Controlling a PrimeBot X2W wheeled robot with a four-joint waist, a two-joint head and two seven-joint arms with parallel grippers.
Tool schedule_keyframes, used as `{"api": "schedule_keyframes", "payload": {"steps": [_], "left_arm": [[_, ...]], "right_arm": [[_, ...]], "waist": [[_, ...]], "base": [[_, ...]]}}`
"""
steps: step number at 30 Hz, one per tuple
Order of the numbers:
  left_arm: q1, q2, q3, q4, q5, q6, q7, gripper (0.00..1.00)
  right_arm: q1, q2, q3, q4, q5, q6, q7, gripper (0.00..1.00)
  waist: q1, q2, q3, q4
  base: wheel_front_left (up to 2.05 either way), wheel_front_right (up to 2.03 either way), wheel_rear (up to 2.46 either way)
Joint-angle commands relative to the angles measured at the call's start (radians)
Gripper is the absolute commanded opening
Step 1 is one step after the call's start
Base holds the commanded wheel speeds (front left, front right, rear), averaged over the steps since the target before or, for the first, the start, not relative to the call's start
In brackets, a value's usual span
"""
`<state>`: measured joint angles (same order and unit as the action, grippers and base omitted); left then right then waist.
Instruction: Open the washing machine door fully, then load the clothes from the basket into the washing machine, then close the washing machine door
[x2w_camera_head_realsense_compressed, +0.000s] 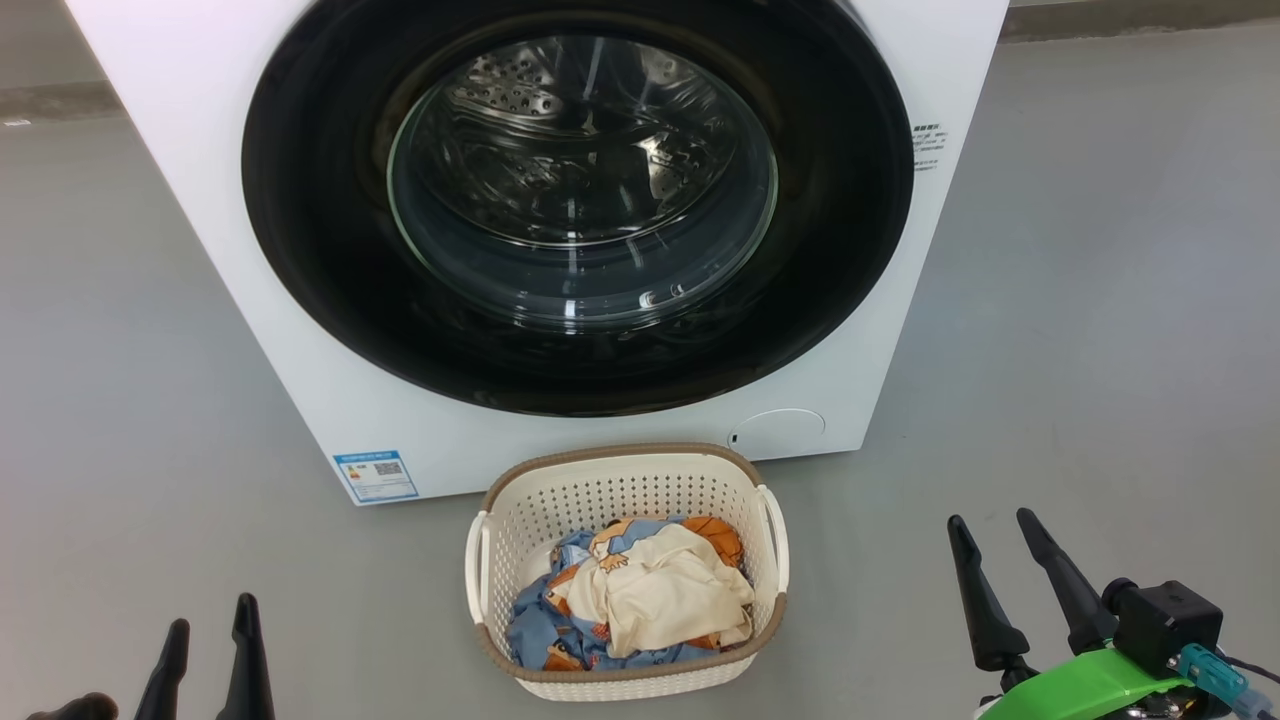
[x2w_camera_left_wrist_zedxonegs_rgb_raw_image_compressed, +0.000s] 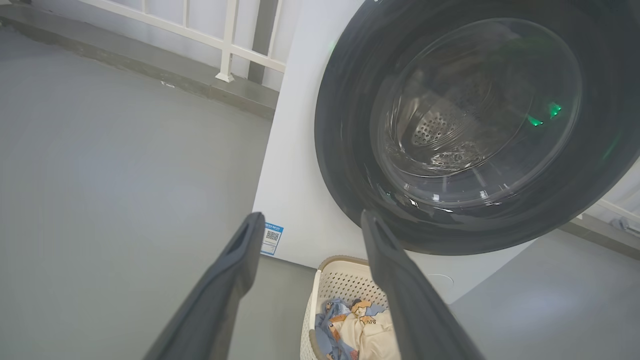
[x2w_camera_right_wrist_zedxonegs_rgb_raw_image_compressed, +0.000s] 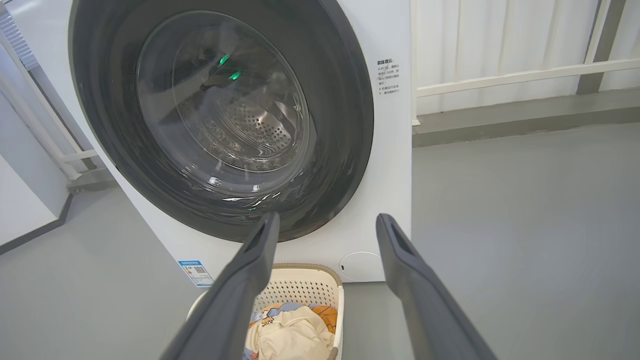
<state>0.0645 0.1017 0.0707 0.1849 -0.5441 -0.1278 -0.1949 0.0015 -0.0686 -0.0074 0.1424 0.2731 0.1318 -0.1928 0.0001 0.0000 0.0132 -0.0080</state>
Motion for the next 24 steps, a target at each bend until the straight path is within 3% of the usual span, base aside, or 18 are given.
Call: {"api": "schedule_keyframes", "payload": {"steps": [1, 19, 24], "left_arm": [[-0.01, 0.022, 0.031, -0.032, 0.034, -0.002, -0.014, 1.0], [0.004, 0.04, 0.041, -0.038, 0.211, -0.003, -0.067, 1.0], [0.007, 0.04, 0.043, -0.034, 0.205, -0.003, -0.067, 1.0]], "right_arm": [[-0.009, -0.009, 0.021, -0.028, -0.035, -0.001, -0.016, 1.0], [0.01, 0.007, -0.028, -0.026, -0.2, -0.001, -0.069, 1.0], [0.011, 0.01, -0.033, -0.019, -0.187, -0.001, -0.069, 1.0]], "waist": [[-0.0001, 0.0, 0.0, 0.0], [-0.0001, 0.0, -0.002, -0.002], [-0.0001, 0.0, -0.001, -0.004]], "base": [[0.0, 0.0, 0.0], [0.0, 0.0, 0.0], [0.0, 0.0, 0.0]]}}
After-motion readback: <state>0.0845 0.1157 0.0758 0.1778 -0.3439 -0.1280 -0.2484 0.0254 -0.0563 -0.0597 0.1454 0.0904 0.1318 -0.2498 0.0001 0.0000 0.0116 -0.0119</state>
